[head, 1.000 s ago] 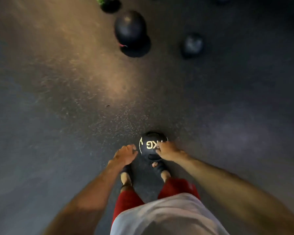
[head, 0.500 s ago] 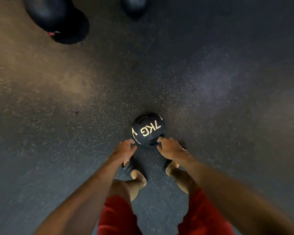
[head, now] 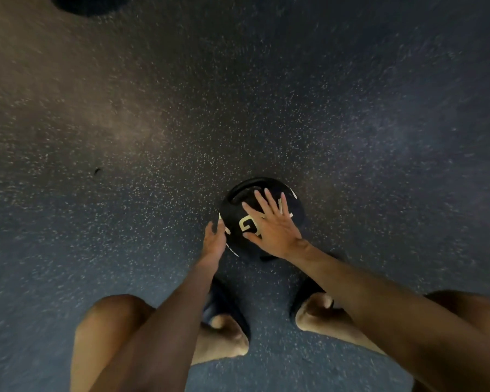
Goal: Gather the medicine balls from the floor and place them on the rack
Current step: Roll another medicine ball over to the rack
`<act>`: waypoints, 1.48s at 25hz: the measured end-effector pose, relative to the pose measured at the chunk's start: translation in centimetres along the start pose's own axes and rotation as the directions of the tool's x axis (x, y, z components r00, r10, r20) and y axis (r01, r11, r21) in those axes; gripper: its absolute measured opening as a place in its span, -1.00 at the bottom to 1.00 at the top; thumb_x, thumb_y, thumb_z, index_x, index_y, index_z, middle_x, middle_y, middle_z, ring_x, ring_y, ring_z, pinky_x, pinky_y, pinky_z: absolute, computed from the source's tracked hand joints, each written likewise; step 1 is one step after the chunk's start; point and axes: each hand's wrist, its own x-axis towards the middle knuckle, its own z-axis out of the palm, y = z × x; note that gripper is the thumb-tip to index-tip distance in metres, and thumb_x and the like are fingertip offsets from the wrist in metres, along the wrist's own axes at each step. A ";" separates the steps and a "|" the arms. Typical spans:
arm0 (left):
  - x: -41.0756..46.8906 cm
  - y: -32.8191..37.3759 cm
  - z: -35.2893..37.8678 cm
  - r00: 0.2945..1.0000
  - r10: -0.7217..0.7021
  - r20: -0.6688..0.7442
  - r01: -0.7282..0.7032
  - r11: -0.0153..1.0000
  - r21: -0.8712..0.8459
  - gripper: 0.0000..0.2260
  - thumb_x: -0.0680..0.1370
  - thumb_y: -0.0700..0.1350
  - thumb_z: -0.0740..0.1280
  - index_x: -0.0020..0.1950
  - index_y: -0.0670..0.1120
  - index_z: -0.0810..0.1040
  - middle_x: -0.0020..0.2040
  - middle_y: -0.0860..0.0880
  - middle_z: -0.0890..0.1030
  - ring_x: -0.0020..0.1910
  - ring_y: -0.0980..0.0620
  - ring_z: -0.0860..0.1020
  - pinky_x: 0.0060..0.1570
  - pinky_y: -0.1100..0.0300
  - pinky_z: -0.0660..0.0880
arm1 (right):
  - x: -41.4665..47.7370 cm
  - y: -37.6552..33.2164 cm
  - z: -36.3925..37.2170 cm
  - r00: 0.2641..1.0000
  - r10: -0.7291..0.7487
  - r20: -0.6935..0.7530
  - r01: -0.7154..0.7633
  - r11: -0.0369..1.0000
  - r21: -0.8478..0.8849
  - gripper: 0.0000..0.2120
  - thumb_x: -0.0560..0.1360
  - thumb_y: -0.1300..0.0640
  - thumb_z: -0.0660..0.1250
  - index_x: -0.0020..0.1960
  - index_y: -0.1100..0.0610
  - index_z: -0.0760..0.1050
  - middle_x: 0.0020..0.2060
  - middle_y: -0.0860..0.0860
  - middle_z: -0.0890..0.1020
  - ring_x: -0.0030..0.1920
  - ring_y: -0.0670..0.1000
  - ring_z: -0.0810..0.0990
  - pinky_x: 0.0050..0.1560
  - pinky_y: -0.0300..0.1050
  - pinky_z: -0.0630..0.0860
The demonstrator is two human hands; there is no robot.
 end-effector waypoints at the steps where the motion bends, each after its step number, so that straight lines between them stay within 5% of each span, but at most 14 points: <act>1: 1.3 -0.3 0.6 1.000 -0.020 -0.008 0.020 0.998 -0.058 -0.42 0.66 0.23 0.08 0.63 0.06 0.08 0.61 -0.11 0.16 0.55 -0.19 0.21 0.50 -0.20 0.21 | 0.7 0.6 1.1 0.998 -0.031 -0.047 0.031 1.000 -0.003 -0.27 0.55 -0.32 0.18 0.61 -0.04 0.12 0.62 0.18 0.03 0.62 0.24 -0.11 0.52 0.41 -0.07; 3: 3.7 -0.8 1.8 0.999 -0.004 -0.031 -0.001 0.987 -0.158 -0.43 0.66 0.23 0.10 0.62 0.05 0.13 0.59 -0.10 0.23 0.53 -0.16 0.25 0.51 -0.14 0.20 | 1.6 1.7 2.6 0.986 -0.065 -0.155 0.067 0.998 0.006 -0.30 0.54 -0.35 0.16 0.59 -0.07 0.18 0.61 0.13 0.10 0.62 0.18 -0.05 0.54 0.37 -0.05; 6: 5.2 0.6 4.4 0.964 0.205 -0.170 -0.223 0.970 -0.093 -0.50 0.67 0.19 0.09 0.58 0.03 0.27 0.54 -0.13 0.32 0.50 -0.14 0.30 0.47 -0.06 0.25 | 3.1 4.3 2.5 0.958 -0.033 -0.286 0.060 0.994 0.088 -0.37 0.55 -0.35 0.15 0.55 -0.12 0.27 0.56 0.02 0.24 0.60 0.10 0.09 0.55 0.26 0.02; 10: 6.1 7.0 8.5 0.875 0.455 -0.164 -0.447 0.890 0.084 -0.52 0.61 0.27 0.17 0.49 0.13 0.39 0.43 -0.13 0.31 0.42 -0.20 0.36 0.43 -0.10 0.32 | 5.5 11.9 0.7 0.926 0.297 -0.234 -0.145 0.852 0.504 -0.51 0.60 -0.26 0.14 0.50 -0.17 0.33 0.48 -0.11 0.36 0.50 -0.04 0.26 0.50 0.01 0.18; 14: 9.0 13.6 12.7 0.631 0.765 0.132 -0.763 0.580 0.286 -0.49 0.50 0.34 0.20 0.38 0.17 0.49 0.34 -0.03 0.42 0.32 -0.11 0.48 0.37 -0.18 0.40 | 5.0 20.0 2.3 0.732 0.678 0.059 -0.250 0.187 0.950 -0.59 0.65 -0.16 0.17 0.41 -0.03 0.49 0.34 -0.02 0.55 0.36 0.00 0.48 0.43 -0.05 0.35; 16: 8.7 14.9 14.8 0.467 0.839 0.277 -0.846 0.334 0.416 -0.51 0.56 0.26 0.24 0.46 0.15 0.41 0.50 -0.03 0.33 0.52 -0.07 0.26 0.54 -0.15 0.14 | 4.9 22.6 4.5 0.633 0.734 0.246 -0.185 -0.166 0.969 -0.52 0.59 -0.23 0.23 0.35 0.04 0.55 0.23 0.02 0.62 0.25 0.04 0.57 0.33 -0.04 0.45; 19: 8.1 14.9 16.8 0.284 0.875 0.392 -0.848 0.038 0.529 -0.39 0.55 0.37 0.15 0.57 0.27 0.16 0.63 0.02 0.04 0.62 -0.03 -0.09 0.53 -0.14 -0.19 | 5.8 26.2 7.5 0.497 0.749 0.439 -0.099 -0.453 0.886 -0.25 0.32 -0.42 0.29 0.31 0.07 0.58 0.20 0.09 0.65 0.17 0.15 0.62 0.32 0.12 0.51; 21: 8.7 17.0 18.0 0.271 0.863 0.427 -0.861 0.019 0.508 -0.40 0.55 0.38 0.15 0.56 0.32 0.13 0.64 0.04 0.00 0.62 -0.01 -0.13 0.53 -0.19 -0.22 | 5.6 26.6 7.1 0.437 0.800 0.411 -0.119 -0.402 0.908 -0.23 0.40 -0.39 0.22 0.38 0.13 0.48 0.29 0.14 0.59 0.24 0.18 0.57 0.35 0.17 0.47; 23: 9.3 21.5 19.8 0.368 0.816 0.445 -0.850 0.102 0.517 -0.44 0.55 0.37 0.18 0.54 0.33 0.19 0.64 0.02 0.06 0.62 -0.02 -0.07 0.55 -0.23 -0.14 | 4.0 24.1 4.7 0.358 0.929 0.088 -0.105 -0.053 0.993 -0.39 0.59 -0.28 0.15 0.47 0.09 0.35 0.41 0.09 0.45 0.39 0.10 0.44 0.44 0.08 0.37; 25: 9.2 25.7 21.5 0.482 0.761 0.435 -0.808 0.194 0.556 -0.44 0.55 0.38 0.18 0.53 0.31 0.24 0.62 -0.03 0.14 0.61 -0.06 0.03 0.54 -0.23 -0.05 | 2.7 20.8 4.1 0.428 0.849 -0.311 -0.130 0.399 0.908 -0.47 0.64 -0.20 0.14 0.55 -0.04 0.22 0.53 0.02 0.24 0.53 0.01 0.23 0.50 -0.04 0.20; 27: 9.2 27.8 23.1 0.511 0.761 0.400 -0.793 0.238 0.561 -0.44 0.57 0.38 0.14 0.54 0.25 0.25 0.59 -0.05 0.22 0.57 -0.09 0.16 0.52 -0.23 0.05 | 3.0 19.9 4.6 0.535 0.716 -0.448 -0.200 0.623 0.756 -0.41 0.63 -0.26 0.13 0.59 -0.14 0.09 0.62 -0.06 -0.02 0.62 0.01 -0.05 0.54 -0.03 0.02; 30: 9.8 26.7 22.9 0.352 0.872 0.340 -0.808 0.100 0.581 -0.48 0.64 0.27 0.09 0.58 0.17 0.20 0.54 -0.02 0.31 0.53 -0.04 0.24 0.50 -0.20 0.14 | 6.2 22.7 3.3 0.528 0.763 -0.372 -0.237 0.553 0.799 -0.36 0.59 -0.39 0.02 0.59 -0.17 0.08 0.62 -0.10 -0.12 0.62 0.08 -0.13 0.58 0.12 -0.02; 32: 10.6 25.8 21.9 0.290 0.904 0.315 -0.827 0.070 0.558 -0.44 0.63 0.25 0.12 0.61 0.18 0.09 0.61 -0.05 0.14 0.59 -0.06 0.07 0.56 -0.15 0.01 | 8.8 24.6 1.4 0.482 0.802 -0.352 -0.263 0.515 0.816 -0.30 0.54 -0.47 -0.09 0.57 -0.14 0.15 0.62 -0.05 -0.02 0.60 0.15 -0.04 0.56 0.24 0.07; 37: 12.1 25.5 21.5 0.431 0.834 0.344 -0.840 0.231 0.491 -0.18 0.55 0.26 0.31 0.59 0.29 -0.22 0.62 0.09 -0.29 0.61 -0.03 -0.24 0.54 -0.18 -0.05 | 14.2 33.8 -5.3 0.579 0.800 -0.155 -0.289 0.380 0.879 -0.33 0.56 -0.44 -0.03 0.52 -0.10 0.27 0.58 0.02 0.18 0.54 0.22 0.16 0.48 0.34 0.14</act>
